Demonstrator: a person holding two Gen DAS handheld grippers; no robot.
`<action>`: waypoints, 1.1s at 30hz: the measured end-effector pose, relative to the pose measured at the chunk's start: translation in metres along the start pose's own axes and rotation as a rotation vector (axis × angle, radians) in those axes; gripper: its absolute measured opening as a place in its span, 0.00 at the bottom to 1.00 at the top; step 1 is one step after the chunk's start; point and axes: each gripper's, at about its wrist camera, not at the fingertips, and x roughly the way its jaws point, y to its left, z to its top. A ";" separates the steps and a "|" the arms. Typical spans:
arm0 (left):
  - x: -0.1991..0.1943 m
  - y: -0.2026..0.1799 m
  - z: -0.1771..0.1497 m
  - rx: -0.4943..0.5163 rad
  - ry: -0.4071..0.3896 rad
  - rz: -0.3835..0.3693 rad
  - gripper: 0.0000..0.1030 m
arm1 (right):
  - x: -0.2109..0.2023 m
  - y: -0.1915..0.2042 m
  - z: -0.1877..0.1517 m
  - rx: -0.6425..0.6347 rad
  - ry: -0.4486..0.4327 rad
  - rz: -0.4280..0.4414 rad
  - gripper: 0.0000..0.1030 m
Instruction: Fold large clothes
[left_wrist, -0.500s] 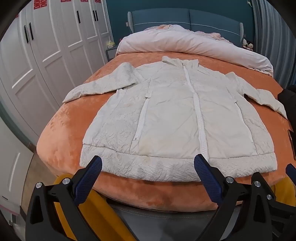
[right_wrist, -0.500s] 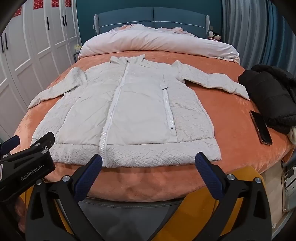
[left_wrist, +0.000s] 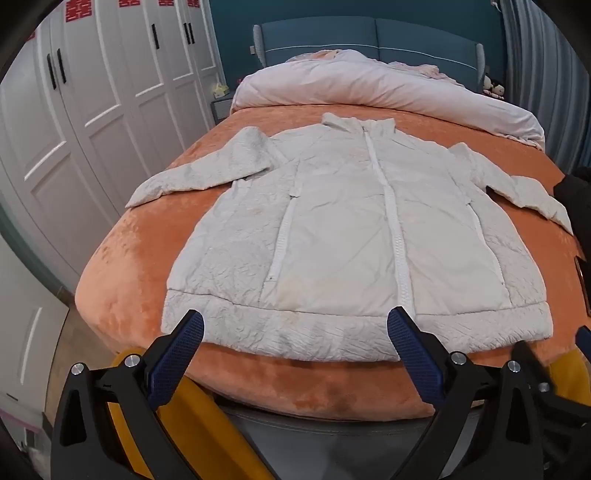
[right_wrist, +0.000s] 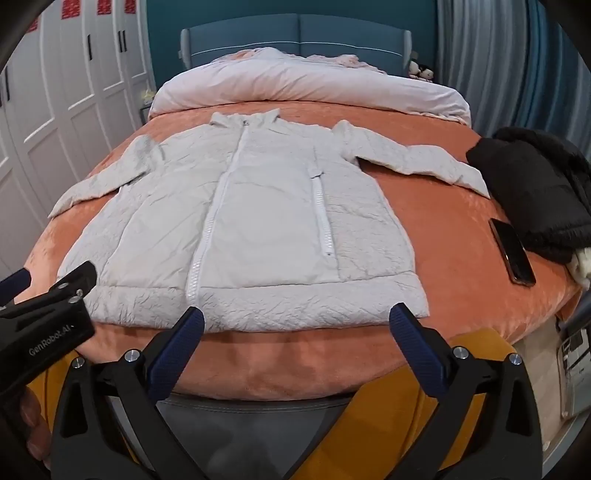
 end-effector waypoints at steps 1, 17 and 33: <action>0.001 0.001 0.001 0.000 0.001 0.000 0.94 | 0.000 -0.001 0.001 0.006 0.001 0.002 0.95; -0.002 -0.011 -0.007 0.024 0.006 -0.007 0.95 | -0.003 0.005 0.002 -0.024 -0.010 0.015 0.95; 0.001 -0.012 -0.010 0.024 0.015 0.000 0.95 | -0.002 0.007 0.001 -0.026 -0.009 0.015 0.95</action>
